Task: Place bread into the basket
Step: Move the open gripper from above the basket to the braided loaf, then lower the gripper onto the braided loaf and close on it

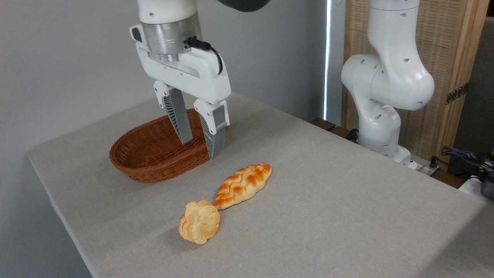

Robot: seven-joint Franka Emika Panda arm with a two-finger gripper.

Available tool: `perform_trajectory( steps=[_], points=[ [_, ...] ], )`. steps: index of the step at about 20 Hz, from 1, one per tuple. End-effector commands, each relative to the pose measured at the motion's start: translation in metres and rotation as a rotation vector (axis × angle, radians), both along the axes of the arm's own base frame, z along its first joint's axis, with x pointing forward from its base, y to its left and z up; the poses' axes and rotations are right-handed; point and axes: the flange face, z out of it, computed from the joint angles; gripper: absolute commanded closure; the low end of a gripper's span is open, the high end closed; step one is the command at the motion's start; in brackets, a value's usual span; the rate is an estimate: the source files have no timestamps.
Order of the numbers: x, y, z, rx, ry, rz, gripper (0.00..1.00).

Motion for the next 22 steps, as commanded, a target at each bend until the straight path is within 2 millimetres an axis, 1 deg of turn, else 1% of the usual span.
perform_trajectory(
  steps=[1, 3, 4, 5, 7, 8, 11, 13, 15, 17, 20, 21, 22],
  points=[
    [-0.055, 0.004, -0.031, -0.005, -0.019, -0.019, 0.0],
    [-0.078, 0.005, -0.053, -0.011, -0.003, -0.052, 0.0],
    [-0.084, 0.004, -0.063, -0.016, -0.012, -0.049, 0.0],
    [-0.087, 0.003, -0.073, -0.018, -0.021, -0.05, 0.0],
    [-0.091, -0.016, -0.092, -0.027, -0.02, -0.077, 0.0],
    [-0.092, -0.021, -0.098, -0.024, -0.021, -0.087, 0.0],
    [-0.099, -0.02, -0.127, -0.013, -0.019, -0.118, 0.0],
    [-0.099, -0.019, -0.144, -0.011, -0.039, -0.12, 0.0],
    [-0.099, -0.025, -0.153, -0.009, -0.043, -0.134, 0.0],
    [-0.099, -0.027, -0.158, -0.006, -0.035, -0.155, 0.0],
    [-0.1, -0.029, -0.174, -0.005, -0.005, -0.171, 0.0],
    [-0.1, -0.035, -0.179, -0.005, 0.0, -0.186, 0.06],
    [-0.099, -0.036, -0.182, -0.005, 0.001, -0.206, 0.31]
  ],
)
